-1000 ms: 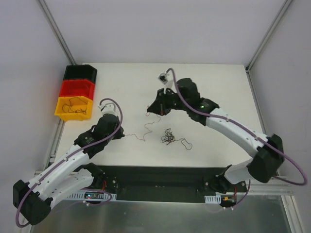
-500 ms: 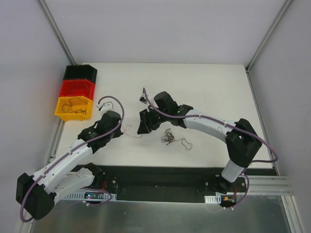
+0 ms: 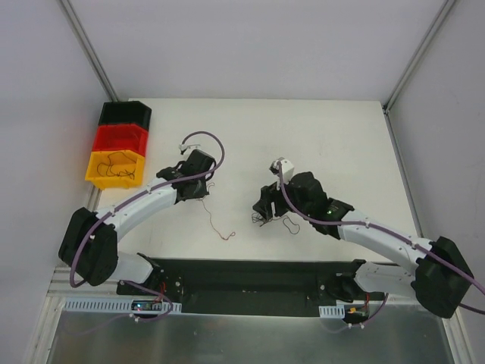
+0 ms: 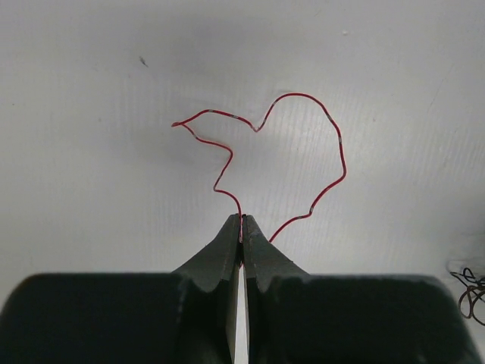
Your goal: Untangle the cables
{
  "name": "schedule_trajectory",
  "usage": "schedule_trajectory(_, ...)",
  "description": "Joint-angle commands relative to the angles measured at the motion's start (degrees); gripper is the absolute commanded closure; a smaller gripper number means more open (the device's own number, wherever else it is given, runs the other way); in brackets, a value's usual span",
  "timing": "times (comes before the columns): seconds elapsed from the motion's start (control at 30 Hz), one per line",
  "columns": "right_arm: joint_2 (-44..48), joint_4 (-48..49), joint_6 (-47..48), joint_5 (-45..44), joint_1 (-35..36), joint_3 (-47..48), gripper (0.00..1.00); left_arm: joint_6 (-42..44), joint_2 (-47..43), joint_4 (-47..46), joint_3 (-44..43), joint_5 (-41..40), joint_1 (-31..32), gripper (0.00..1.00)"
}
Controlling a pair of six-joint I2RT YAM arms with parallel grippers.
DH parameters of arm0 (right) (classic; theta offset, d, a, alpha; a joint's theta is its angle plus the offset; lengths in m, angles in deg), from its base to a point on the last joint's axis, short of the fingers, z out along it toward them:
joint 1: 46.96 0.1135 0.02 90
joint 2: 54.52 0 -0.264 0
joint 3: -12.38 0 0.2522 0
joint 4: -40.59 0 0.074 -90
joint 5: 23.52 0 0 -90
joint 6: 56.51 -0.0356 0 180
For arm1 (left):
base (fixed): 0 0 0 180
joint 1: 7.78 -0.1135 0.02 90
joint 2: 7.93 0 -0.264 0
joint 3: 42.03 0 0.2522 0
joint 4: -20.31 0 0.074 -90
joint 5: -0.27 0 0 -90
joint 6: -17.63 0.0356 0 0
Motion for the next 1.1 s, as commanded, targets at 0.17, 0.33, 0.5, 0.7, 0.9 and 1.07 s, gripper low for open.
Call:
schedule_trajectory(0.17,9.40,10.89,-0.83,-6.17,-2.59,-6.78,0.31,1.68,3.59,3.20,-4.33,6.58,-1.39,0.75)
schedule_trajectory(0.33,10.03,11.50,-1.90,-5.37,-4.26,-7.84,0.31,0.64,-1.77,6.01,-2.13,7.72,-1.75,0.18)
schedule_trajectory(0.5,8.27,11.85,-3.22,-4.06,-5.05,-7.32,0.31,-7.08,-4.15,7.94,-1.25,12.64,-2.97,0.01)
schedule_trajectory(0.7,6.95,12.12,-3.92,-2.92,-5.67,-6.96,0.31,-27.64,-3.20,8.48,2.61,18.08,-10.08,0.11)
schedule_trajectory(0.9,7.21,12.38,-3.66,-2.74,-6.20,-7.32,0.31,-30.23,6.03,4.98,0.51,25.48,-14.40,0.17)
schedule_trajectory(1.07,7.21,12.38,-3.66,-2.91,-7.07,-7.75,0.31,-30.30,9.73,-2.23,1.21,27.85,-14.40,0.14)
